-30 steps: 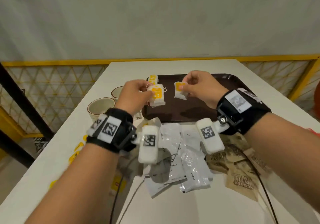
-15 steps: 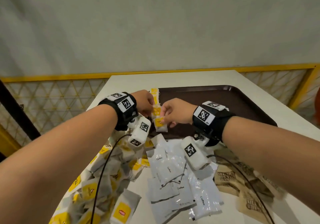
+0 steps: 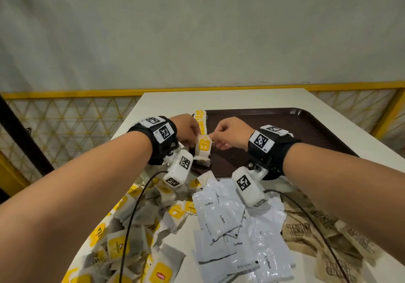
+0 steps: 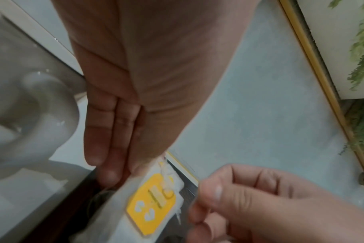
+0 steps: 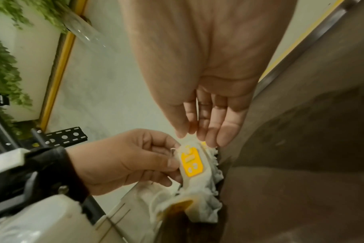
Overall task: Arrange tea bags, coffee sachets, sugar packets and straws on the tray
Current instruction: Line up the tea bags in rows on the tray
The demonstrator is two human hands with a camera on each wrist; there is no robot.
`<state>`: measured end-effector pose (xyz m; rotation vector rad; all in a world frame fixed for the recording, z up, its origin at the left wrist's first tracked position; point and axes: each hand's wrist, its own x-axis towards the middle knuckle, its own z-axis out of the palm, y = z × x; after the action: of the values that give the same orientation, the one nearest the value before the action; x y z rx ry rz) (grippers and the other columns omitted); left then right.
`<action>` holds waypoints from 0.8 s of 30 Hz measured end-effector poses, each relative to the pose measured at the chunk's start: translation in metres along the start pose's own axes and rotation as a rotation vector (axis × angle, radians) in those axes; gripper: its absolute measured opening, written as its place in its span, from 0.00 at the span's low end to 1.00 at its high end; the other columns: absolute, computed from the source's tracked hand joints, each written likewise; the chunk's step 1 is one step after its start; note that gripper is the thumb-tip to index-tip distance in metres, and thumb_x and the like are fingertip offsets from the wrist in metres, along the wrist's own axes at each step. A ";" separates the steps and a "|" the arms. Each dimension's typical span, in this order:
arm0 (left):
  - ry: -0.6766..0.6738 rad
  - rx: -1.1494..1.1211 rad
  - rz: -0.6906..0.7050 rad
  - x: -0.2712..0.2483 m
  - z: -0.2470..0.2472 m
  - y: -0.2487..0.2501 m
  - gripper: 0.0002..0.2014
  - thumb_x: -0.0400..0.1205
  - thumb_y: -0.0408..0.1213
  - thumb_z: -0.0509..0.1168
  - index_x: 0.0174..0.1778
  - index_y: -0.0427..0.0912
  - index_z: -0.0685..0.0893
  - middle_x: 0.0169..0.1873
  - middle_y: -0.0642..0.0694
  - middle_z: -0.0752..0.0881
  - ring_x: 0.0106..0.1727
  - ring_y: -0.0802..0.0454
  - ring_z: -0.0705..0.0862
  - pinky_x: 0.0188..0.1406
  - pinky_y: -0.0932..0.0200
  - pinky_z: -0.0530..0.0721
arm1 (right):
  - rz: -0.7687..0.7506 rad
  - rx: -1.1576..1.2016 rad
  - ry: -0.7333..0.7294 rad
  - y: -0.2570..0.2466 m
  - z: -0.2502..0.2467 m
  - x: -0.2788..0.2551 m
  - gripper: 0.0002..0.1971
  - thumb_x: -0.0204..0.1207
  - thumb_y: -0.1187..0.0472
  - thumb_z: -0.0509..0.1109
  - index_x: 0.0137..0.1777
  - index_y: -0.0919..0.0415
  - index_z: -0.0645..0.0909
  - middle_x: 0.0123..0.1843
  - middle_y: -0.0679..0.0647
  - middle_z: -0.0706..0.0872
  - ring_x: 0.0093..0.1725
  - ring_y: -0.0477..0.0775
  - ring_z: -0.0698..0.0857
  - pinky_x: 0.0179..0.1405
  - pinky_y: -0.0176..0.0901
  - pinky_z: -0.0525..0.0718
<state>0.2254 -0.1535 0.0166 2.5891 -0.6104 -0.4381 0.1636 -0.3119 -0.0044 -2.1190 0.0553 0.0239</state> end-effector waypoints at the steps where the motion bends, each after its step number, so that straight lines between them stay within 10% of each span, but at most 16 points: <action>1: -0.002 -0.010 0.000 0.000 -0.001 -0.001 0.08 0.76 0.24 0.69 0.49 0.38 0.85 0.32 0.46 0.87 0.32 0.53 0.85 0.44 0.58 0.88 | 0.009 -0.021 0.001 0.002 -0.001 0.000 0.07 0.76 0.62 0.74 0.40 0.64 0.81 0.42 0.62 0.89 0.40 0.52 0.88 0.48 0.48 0.90; 13: 0.049 -0.139 -0.057 0.003 0.001 -0.002 0.04 0.81 0.27 0.66 0.46 0.38 0.85 0.30 0.44 0.85 0.27 0.57 0.84 0.32 0.66 0.86 | 0.014 -0.124 -0.021 -0.001 0.014 0.007 0.10 0.70 0.72 0.77 0.40 0.59 0.79 0.39 0.56 0.84 0.37 0.52 0.85 0.43 0.48 0.90; 24: 0.099 -0.027 -0.110 0.018 0.002 0.004 0.07 0.79 0.28 0.68 0.51 0.34 0.88 0.39 0.38 0.87 0.43 0.43 0.87 0.55 0.47 0.87 | 0.043 -0.172 -0.077 -0.004 0.011 0.010 0.08 0.74 0.73 0.72 0.41 0.59 0.80 0.40 0.57 0.83 0.45 0.58 0.88 0.50 0.57 0.89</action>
<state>0.2386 -0.1661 0.0138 2.6092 -0.4277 -0.3478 0.1740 -0.3008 -0.0067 -2.2858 0.0547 0.1405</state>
